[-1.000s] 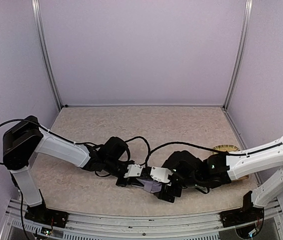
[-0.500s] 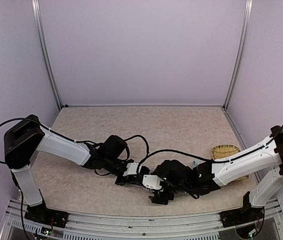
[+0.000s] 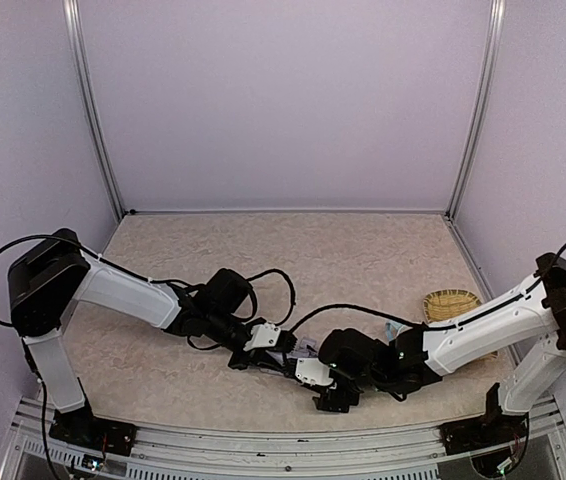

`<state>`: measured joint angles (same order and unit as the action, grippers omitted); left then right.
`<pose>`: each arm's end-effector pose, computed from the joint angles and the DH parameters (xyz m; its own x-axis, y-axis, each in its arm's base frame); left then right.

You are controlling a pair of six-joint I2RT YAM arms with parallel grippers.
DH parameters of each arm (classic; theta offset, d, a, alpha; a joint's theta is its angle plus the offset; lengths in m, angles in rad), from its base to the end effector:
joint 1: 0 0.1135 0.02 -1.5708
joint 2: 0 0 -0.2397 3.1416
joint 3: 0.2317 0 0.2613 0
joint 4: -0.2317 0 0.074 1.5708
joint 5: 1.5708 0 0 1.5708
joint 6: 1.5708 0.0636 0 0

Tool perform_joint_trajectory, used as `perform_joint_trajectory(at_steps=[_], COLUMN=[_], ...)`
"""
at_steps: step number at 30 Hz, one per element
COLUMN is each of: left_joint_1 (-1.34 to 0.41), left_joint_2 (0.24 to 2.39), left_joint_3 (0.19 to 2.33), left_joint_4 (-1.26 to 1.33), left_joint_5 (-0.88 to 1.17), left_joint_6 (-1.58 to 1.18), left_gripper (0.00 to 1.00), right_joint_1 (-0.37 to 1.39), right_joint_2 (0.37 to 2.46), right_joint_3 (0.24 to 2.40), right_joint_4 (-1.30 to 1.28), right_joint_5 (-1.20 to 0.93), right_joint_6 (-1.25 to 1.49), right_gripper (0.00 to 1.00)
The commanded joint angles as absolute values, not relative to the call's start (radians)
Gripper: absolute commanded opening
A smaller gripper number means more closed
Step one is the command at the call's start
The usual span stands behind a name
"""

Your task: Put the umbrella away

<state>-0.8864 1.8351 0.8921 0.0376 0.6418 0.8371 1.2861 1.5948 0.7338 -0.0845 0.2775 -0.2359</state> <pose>0.1966 -0.3012 0.0760 0.3015 0.5716 -0.7632 0.9414 -0.3053 0.1432 0.1055 0.2985 0.0897 -0.0162 -0.8557 -0.5172 -0.9069 0.2304 -0.3528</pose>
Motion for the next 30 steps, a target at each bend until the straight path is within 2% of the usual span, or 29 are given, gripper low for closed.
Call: perform_joint_trajectory(at_steps=[1,6,8,13,16,19,20,25,29,30], left_joint_1=[-0.871,-0.873,-0.873,-0.872,-0.871,-0.871,-0.870,-0.867,-0.864,-0.864], left_joint_2=[1.891,1.897,1.900,1.899,1.897,1.872,1.856,1.731,1.607,1.575], left_joint_3=[0.850,0.851,0.854,0.853,0.853,0.847,0.835,0.725,0.657,0.659], left_joint_4=[-0.141,-0.139,-0.141,-0.141,-0.141,-0.124,-0.101,0.133,0.294,0.306], left_joint_5=[0.601,0.601,0.601,0.602,0.600,0.584,0.568,0.450,0.381,0.360], left_joint_6=[0.829,0.825,0.824,0.825,0.826,0.817,0.803,0.732,0.675,0.666], left_gripper=[0.00,0.00,0.00,0.00,0.00,0.00,0.01,0.51,0.63,0.73], right_joint_1=[1.279,1.270,1.262,1.247,1.236,1.223,1.219,1.181,1.142,1.131], right_joint_2=[1.674,1.717,1.730,1.732,1.717,1.707,1.704,1.657,1.580,1.563], right_joint_3=[0.771,0.789,0.802,0.801,0.805,0.813,0.817,0.829,0.844,0.852], right_joint_4=[-0.111,-0.047,-0.050,-0.093,-0.115,-0.125,-0.123,-0.096,-0.079,-0.084], right_joint_5=[0.245,0.220,0.209,0.209,0.207,0.207,0.206,0.194,0.176,0.174], right_joint_6=[-0.226,-0.227,-0.219,-0.224,-0.228,-0.225,-0.224,-0.217,-0.233,-0.244], right_gripper=[0.86,0.87,0.83,0.47,0.19,0.01,0.00,0.00,0.00,0.00])
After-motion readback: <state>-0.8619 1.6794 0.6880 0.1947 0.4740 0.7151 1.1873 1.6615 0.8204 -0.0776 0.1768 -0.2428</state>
